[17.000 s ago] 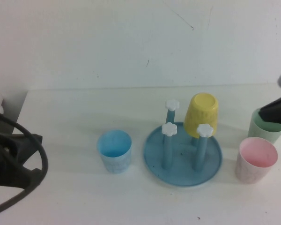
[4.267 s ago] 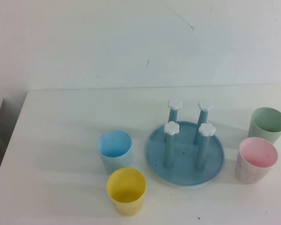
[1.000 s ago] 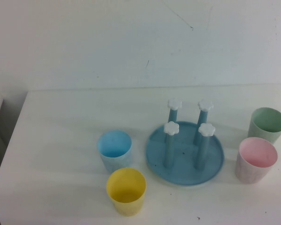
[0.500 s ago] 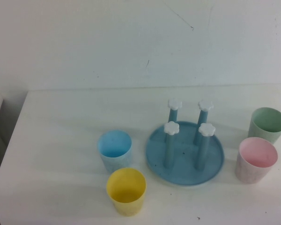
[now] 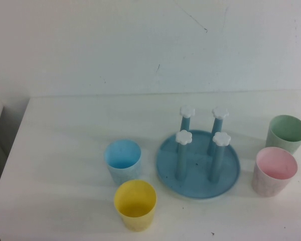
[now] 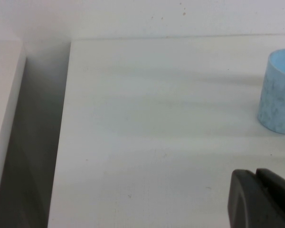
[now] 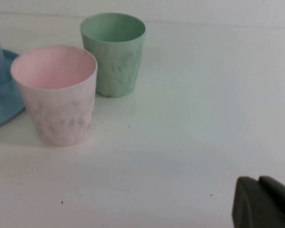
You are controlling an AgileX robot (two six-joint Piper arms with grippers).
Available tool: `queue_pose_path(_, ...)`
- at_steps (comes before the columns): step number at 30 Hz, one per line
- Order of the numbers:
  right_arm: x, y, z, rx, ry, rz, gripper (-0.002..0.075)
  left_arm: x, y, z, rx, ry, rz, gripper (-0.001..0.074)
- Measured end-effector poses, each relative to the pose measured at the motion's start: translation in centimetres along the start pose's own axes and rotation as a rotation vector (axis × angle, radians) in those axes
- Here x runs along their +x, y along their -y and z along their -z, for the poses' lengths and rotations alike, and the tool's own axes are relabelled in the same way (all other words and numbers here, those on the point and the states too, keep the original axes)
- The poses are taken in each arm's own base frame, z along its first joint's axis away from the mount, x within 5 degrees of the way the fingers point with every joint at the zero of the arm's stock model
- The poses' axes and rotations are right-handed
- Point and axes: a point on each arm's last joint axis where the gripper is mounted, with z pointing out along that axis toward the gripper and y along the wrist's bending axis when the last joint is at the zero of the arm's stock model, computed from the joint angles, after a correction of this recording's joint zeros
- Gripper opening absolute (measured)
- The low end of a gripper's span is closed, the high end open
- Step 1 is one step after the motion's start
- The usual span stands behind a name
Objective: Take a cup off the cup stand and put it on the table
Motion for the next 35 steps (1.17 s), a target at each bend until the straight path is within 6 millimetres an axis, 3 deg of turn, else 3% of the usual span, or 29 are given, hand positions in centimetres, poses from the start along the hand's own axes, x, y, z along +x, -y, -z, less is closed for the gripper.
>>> queue_pose_path(35, -0.05, 0.01, -0.03, 0.002, 0.010, -0.001, -0.0002, 0.00, -0.01, 0.00, -0.001, 0.000, -0.002, -0.0002)
